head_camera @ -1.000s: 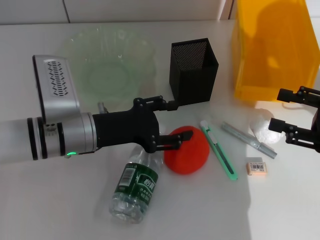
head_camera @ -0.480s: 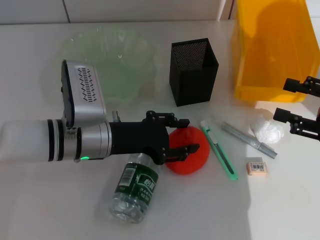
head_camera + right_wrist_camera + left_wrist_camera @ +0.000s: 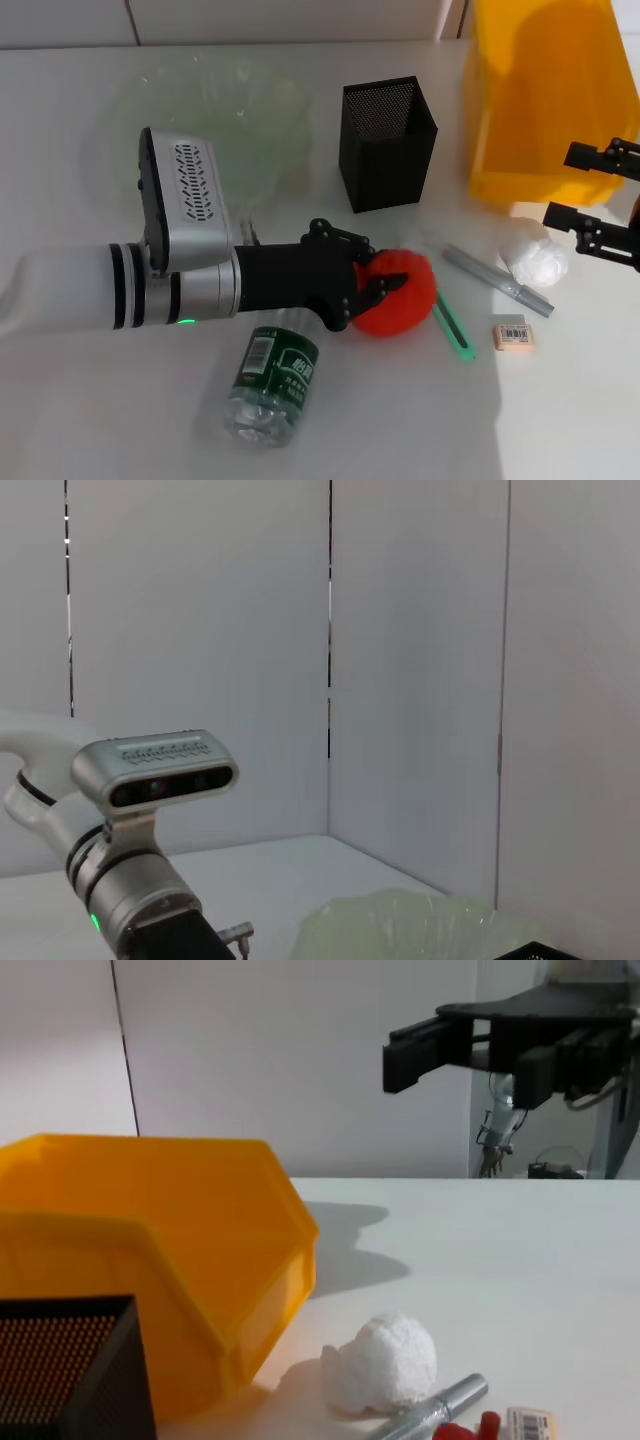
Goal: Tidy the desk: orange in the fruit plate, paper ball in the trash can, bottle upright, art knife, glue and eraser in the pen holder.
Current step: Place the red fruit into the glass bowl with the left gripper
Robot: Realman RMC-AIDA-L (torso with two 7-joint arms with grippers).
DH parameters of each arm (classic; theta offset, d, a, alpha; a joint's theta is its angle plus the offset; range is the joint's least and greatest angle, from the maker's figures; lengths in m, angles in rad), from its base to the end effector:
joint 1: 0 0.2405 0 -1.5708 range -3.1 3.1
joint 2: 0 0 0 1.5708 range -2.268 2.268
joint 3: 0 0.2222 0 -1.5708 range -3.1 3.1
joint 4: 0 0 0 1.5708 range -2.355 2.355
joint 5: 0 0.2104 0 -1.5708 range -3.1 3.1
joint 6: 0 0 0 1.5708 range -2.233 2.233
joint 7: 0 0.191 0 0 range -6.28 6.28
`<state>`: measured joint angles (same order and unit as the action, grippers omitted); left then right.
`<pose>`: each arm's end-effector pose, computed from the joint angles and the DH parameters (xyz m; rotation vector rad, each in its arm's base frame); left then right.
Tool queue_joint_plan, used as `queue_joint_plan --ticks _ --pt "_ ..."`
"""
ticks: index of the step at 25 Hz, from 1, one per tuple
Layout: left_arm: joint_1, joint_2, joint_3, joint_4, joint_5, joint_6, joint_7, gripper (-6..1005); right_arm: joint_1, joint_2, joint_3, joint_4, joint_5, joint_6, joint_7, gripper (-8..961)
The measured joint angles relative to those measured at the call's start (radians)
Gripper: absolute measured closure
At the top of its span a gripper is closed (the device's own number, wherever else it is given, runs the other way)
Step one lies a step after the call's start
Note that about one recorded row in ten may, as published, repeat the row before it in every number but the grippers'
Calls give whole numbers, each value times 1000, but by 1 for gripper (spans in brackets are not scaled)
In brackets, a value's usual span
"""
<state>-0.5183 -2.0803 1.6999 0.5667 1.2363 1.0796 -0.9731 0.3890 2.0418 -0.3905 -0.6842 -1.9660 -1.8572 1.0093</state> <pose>-0.1680 0.3097 -0.1381 -2.8600 -0.0840 -0.5901 0.2444 0.2874 0.0435 -2.5238 0.2230 0.8881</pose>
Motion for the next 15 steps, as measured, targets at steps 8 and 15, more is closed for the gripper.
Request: queue_joint_plan --ticks 8,15 --pt "92 11 -108 137 -2 89 -28 836 -2 -1 2 0 18 1 -2 270" --pt "124 3 -476 112 -61 51 -15 859 -2 -1 3 -2 40 -7 -3 270"
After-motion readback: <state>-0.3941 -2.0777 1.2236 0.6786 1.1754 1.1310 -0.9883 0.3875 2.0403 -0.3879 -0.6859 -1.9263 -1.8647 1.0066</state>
